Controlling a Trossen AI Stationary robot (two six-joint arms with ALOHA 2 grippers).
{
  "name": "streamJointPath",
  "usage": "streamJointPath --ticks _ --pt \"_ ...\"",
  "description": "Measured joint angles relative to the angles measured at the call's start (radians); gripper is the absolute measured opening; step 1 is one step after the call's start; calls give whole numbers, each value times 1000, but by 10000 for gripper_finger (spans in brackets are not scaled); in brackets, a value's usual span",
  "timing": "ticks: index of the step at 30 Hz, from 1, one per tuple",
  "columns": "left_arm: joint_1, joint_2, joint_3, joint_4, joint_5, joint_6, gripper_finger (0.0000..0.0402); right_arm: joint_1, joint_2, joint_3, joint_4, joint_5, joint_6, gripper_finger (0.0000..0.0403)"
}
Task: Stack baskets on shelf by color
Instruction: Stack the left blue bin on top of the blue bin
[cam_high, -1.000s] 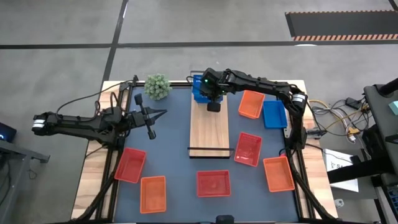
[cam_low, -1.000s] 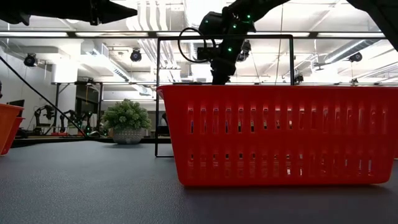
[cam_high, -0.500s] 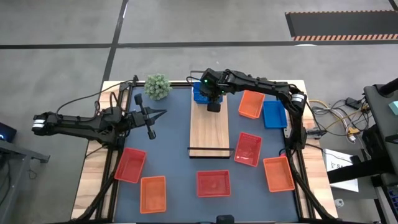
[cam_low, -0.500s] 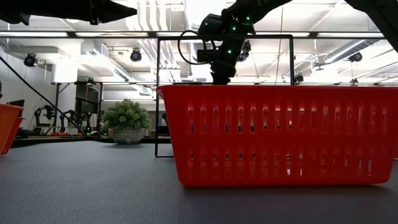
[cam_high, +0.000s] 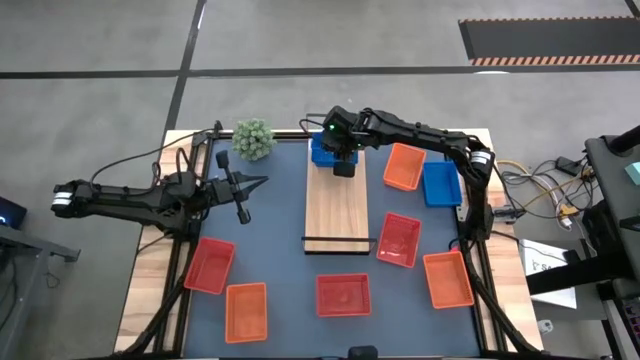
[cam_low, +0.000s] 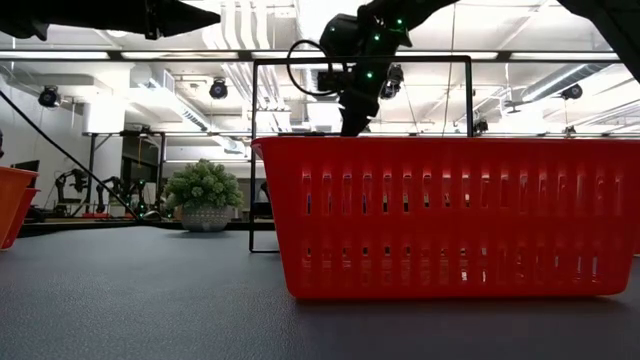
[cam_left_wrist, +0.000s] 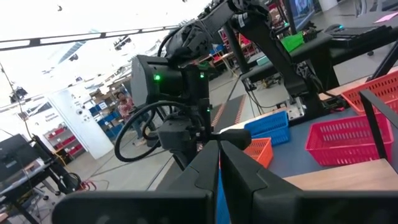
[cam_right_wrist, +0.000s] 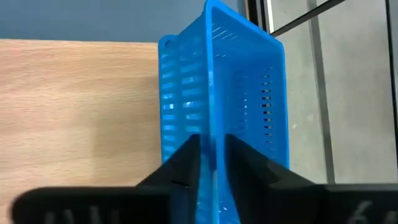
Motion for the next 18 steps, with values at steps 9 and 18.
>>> streamJointPath --ticks 9,18 --pt "0 0 0 -1 0 1 0 8 0 -1 -1 -13 -11 13" --pt "0 -3 0 1 0 1 0 9 6 -11 2 -16 -7 13"
